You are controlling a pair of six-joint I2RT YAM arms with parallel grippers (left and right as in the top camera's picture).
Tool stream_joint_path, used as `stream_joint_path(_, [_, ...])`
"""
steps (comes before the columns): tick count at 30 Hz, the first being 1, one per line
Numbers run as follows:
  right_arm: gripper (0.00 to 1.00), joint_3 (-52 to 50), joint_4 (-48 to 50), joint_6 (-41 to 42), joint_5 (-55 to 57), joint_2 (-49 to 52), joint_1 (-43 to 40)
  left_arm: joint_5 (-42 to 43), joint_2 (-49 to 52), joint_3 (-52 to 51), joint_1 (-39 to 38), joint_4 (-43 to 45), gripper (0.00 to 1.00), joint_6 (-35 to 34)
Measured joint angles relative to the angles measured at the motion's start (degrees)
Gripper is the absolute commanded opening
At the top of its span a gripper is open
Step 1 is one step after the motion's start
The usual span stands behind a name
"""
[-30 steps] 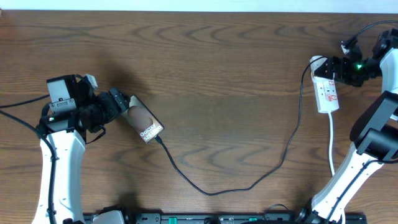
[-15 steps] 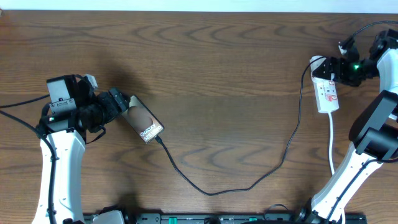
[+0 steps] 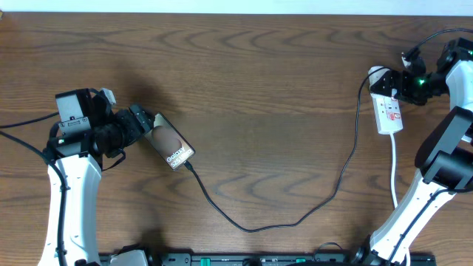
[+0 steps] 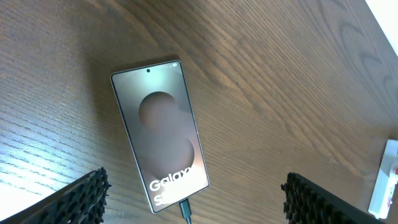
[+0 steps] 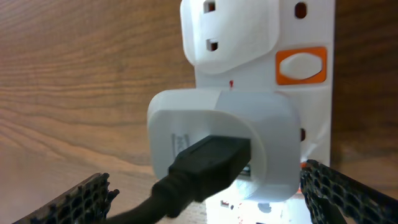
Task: Plug charger to phone and switch on socket
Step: 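Position the right gripper over the orange switch beside the charger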
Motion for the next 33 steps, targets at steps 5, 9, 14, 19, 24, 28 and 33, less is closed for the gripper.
stream_joint_path(5, [0.96,-0.72,1.31,0.33,0.13,-0.11,-0.04,0.0,0.0,0.0,0.0,0.0,0.88,0.0])
stream_joint_path(9, [0.96,-0.96,1.29,0.46,-0.5,-0.26,-0.2,0.0,0.0,0.0,0.0,0.0,0.88,0.0])
stream_joint_path(14, [0.94,-0.98,0.15,0.66,-1.09,-0.37,-0.46,0.0,0.0,0.0,0.0,0.0,0.88,0.0])
stream_joint_path(19, [0.93,-1.01,-1.44,0.94,-1.57,-0.55,-0.61,0.0,0.0,0.0,0.0,-0.02,0.88,0.0])
stream_joint_path(24, [0.93,-1.11,-2.25,1.49,-3.76,-0.55,-0.55,0.0,0.0,0.0,0.0,-0.11,0.88,0.0])
stream_joint_path(28, [0.92,-1.36,-2.08,1.49,-3.91,-0.57,-0.46,0.0,0.0,0.0,0.0,-0.24,0.88,0.0])
stream_joint_path(33, [0.91,-1.42,-2.14,1.49,-2.82,-0.76,0.07,0.0,0.0,0.0,0.0,-0.24,0.88,0.0])
